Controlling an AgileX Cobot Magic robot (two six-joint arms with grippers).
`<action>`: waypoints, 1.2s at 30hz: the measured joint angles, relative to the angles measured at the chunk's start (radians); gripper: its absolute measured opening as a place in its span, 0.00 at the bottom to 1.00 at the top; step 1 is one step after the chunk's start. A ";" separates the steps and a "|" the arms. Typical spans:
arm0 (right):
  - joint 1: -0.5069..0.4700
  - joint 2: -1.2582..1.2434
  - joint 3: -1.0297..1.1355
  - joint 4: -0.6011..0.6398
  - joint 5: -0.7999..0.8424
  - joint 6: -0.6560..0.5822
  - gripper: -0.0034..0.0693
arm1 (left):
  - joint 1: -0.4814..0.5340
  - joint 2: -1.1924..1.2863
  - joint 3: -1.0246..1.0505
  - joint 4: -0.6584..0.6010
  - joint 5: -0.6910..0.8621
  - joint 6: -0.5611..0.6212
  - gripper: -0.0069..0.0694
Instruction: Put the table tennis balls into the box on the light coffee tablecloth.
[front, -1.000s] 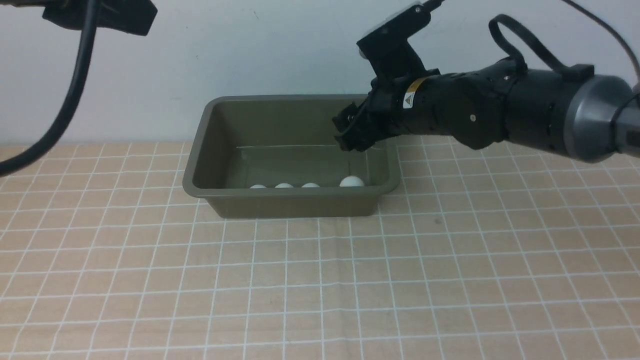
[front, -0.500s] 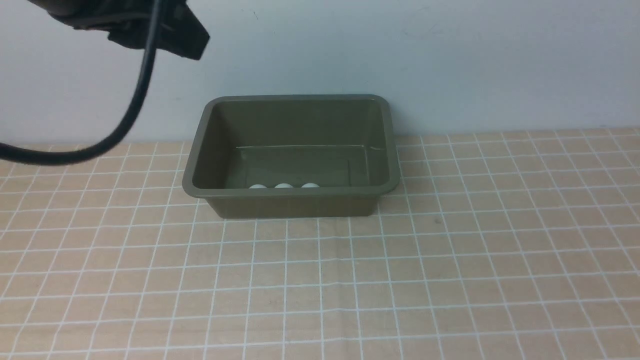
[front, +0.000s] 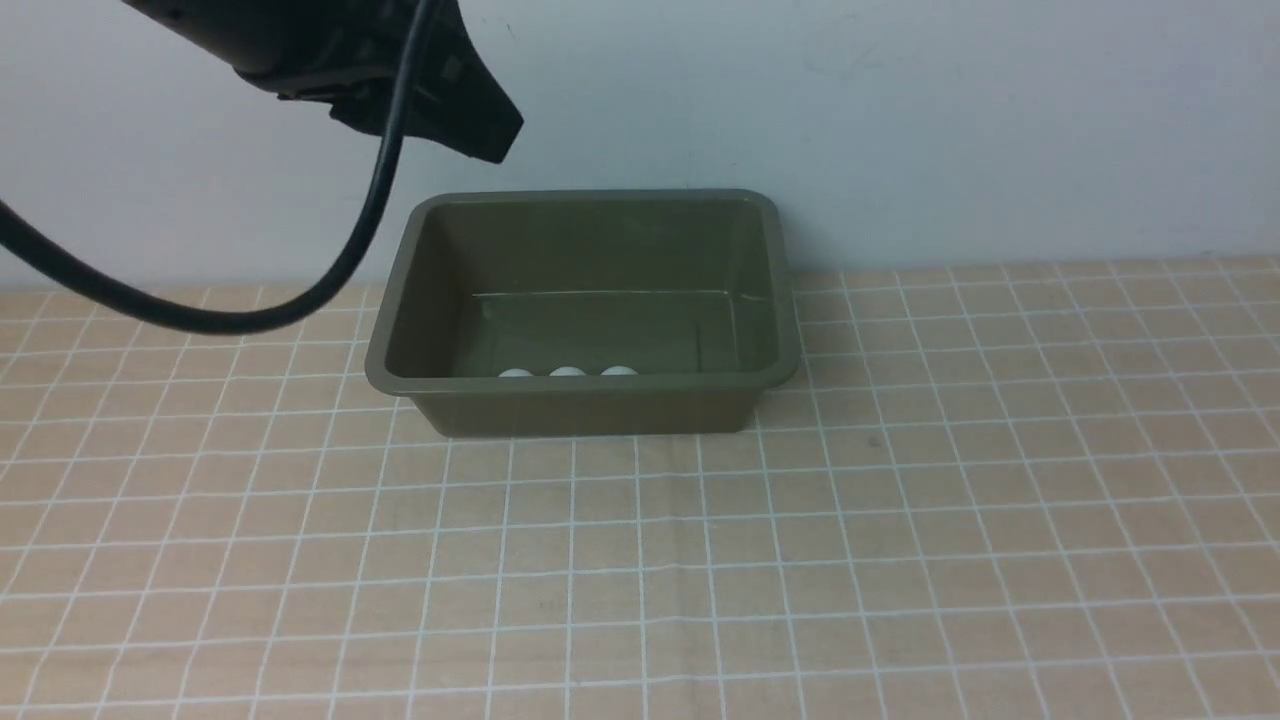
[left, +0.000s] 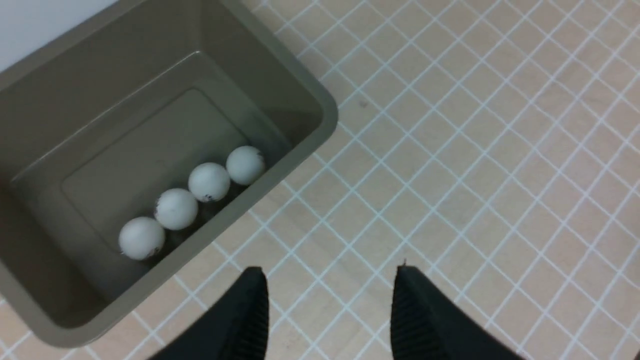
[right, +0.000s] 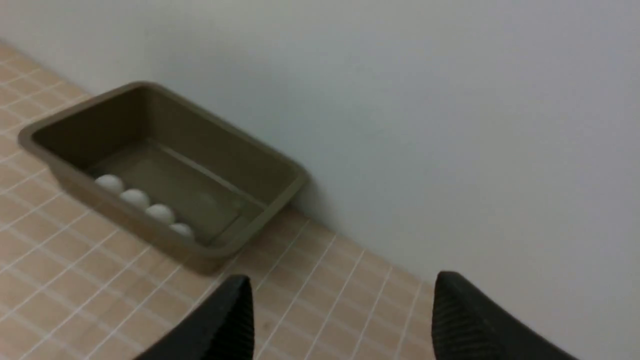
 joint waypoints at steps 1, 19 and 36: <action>0.000 -0.030 0.062 0.011 -0.015 0.009 0.65 | 0.000 0.001 0.000 -0.004 0.000 0.001 0.45; 0.000 -0.267 0.625 0.055 -0.386 0.064 0.65 | 0.000 0.001 0.000 -0.018 -0.001 0.008 0.45; 0.000 -0.267 0.649 0.056 -0.251 0.064 0.65 | 0.000 0.001 0.000 -0.018 -0.001 0.008 0.45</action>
